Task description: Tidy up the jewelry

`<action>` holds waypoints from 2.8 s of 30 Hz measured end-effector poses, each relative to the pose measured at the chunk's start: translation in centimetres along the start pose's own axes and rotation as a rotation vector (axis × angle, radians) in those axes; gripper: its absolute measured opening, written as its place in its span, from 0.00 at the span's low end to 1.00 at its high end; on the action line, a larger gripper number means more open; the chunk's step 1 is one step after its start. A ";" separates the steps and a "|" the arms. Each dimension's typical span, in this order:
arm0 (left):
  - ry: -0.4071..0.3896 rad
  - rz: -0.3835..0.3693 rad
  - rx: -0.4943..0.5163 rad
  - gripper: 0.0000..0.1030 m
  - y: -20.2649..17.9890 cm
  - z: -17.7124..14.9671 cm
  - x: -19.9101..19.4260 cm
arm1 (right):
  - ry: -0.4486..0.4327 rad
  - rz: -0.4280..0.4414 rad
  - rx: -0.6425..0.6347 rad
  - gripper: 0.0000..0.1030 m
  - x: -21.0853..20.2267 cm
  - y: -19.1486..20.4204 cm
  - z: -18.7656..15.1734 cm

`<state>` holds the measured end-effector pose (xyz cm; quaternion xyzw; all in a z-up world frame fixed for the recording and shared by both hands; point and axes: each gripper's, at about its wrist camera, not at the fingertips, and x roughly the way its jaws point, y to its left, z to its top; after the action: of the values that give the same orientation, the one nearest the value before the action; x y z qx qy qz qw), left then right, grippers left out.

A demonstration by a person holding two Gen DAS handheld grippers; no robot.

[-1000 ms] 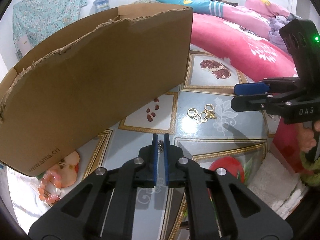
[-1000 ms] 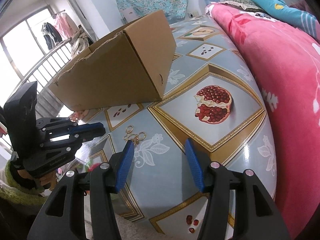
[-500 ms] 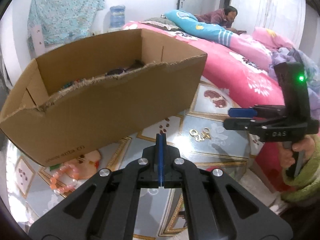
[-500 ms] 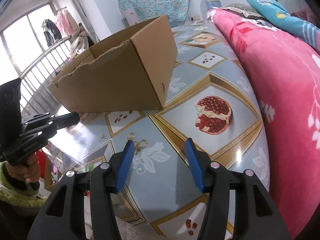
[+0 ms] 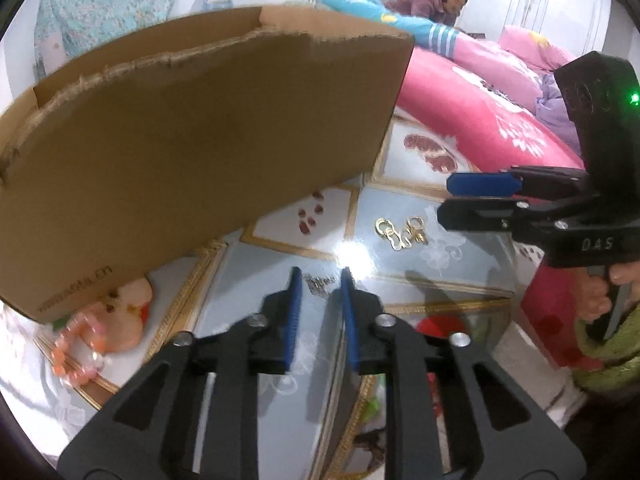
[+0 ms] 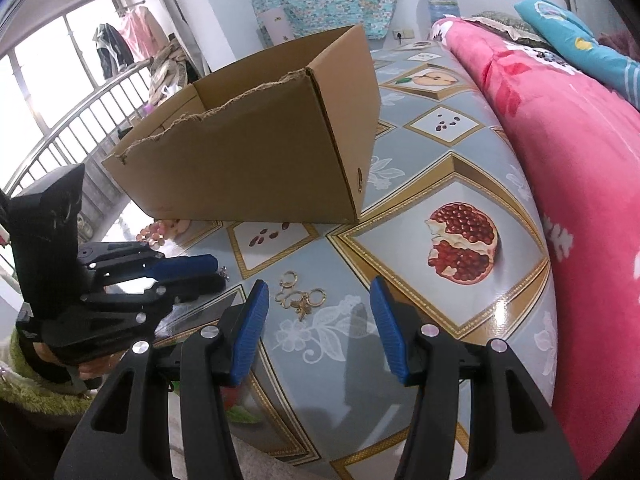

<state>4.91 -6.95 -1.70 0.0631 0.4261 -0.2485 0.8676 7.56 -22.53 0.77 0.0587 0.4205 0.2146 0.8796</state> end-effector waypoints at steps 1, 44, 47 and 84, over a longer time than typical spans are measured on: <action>0.006 0.004 0.006 0.03 -0.1 0.2 0.2 | 0.000 0.000 0.001 0.50 0.0 0.0 0.0; -0.098 -0.021 -0.114 0.00 3.1 0.2 -2.7 | 0.100 -0.102 -0.277 0.17 3.9 5.5 0.9; -0.099 -0.024 -0.116 0.00 3.2 0.1 -2.7 | 0.112 -0.099 -0.273 0.14 4.2 5.3 1.2; -0.105 -0.031 -0.125 0.00 3.7 -0.2 -3.3 | 0.117 -0.051 -0.237 0.10 5.2 5.5 2.4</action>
<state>4.86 -2.41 0.37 -0.0109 0.3958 -0.2377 0.8870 10.45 -15.21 0.17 -0.0687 0.4444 0.2435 0.8594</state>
